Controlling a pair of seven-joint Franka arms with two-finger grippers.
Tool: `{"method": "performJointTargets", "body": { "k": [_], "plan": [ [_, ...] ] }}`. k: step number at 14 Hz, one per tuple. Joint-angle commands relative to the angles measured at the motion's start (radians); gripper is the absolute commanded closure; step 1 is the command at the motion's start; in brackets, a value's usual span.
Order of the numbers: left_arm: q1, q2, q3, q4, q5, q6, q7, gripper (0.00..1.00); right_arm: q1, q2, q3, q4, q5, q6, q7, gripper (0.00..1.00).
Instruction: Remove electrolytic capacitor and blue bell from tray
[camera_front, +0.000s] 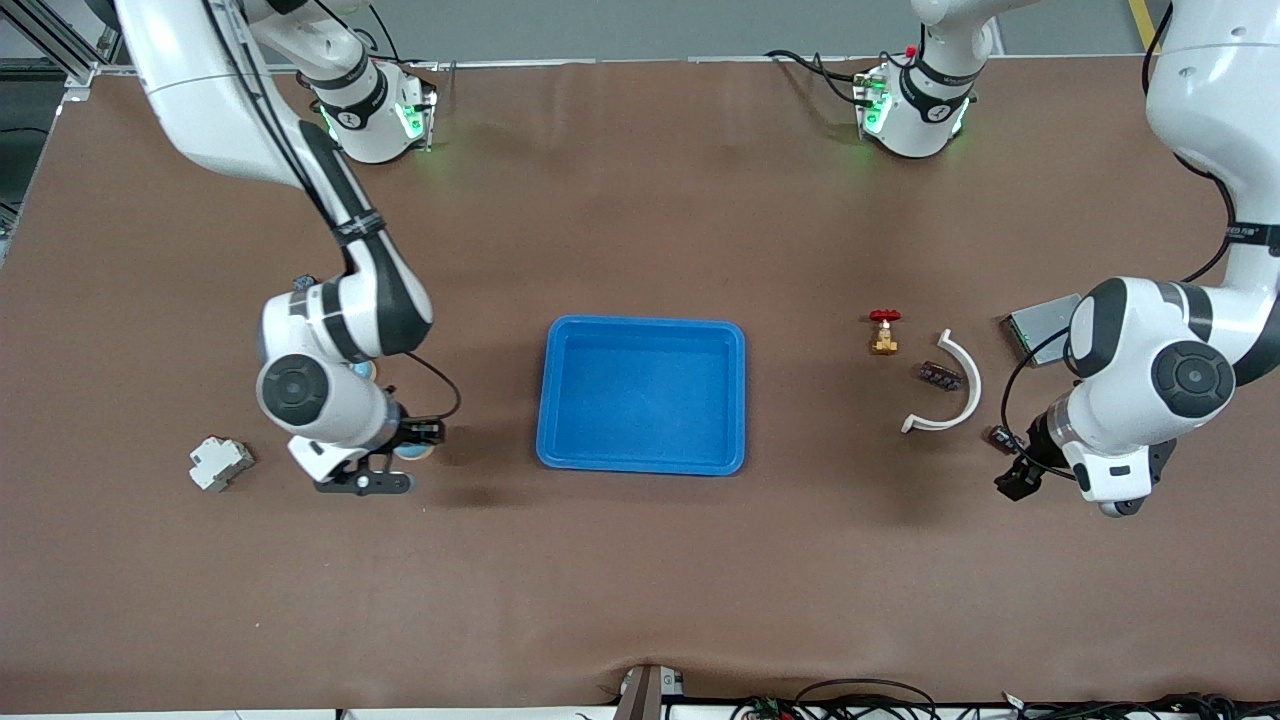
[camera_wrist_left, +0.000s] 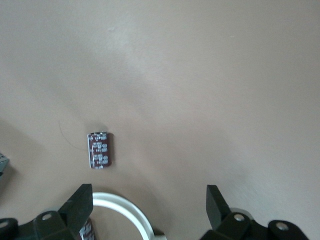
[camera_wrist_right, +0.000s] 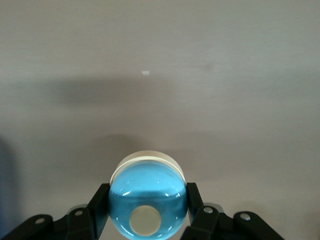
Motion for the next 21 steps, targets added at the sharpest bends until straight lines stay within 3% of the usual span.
{"method": "performJointTargets", "body": {
  "k": [1, 6, 9, 14, 21],
  "plan": [
    [0.005, -0.024, -0.050, 0.057, 0.012, -0.097, 0.020, 0.00, -0.088, -0.059, 0.019, -0.119, 0.002, 0.074, -0.140, 1.00],
    [0.007, -0.071, -0.099, 0.172, 0.012, -0.292, 0.134, 0.00, -0.186, -0.050, 0.019, -0.182, 0.004, 0.183, -0.323, 1.00],
    [0.022, -0.142, -0.098, 0.172, -0.006, -0.327, 0.285, 0.00, -0.219, -0.047, 0.021, -0.197, 0.004, 0.203, -0.378, 1.00],
    [0.024, -0.203, -0.113, 0.174, -0.012, -0.390, 0.322, 0.00, -0.223, -0.043, 0.021, -0.240, 0.005, 0.288, -0.395, 1.00],
    [0.062, -0.304, -0.106, 0.175, -0.054, -0.441, 0.539, 0.00, -0.243, -0.021, 0.022, -0.240, 0.005, 0.320, -0.426, 1.00]
  ]
}}
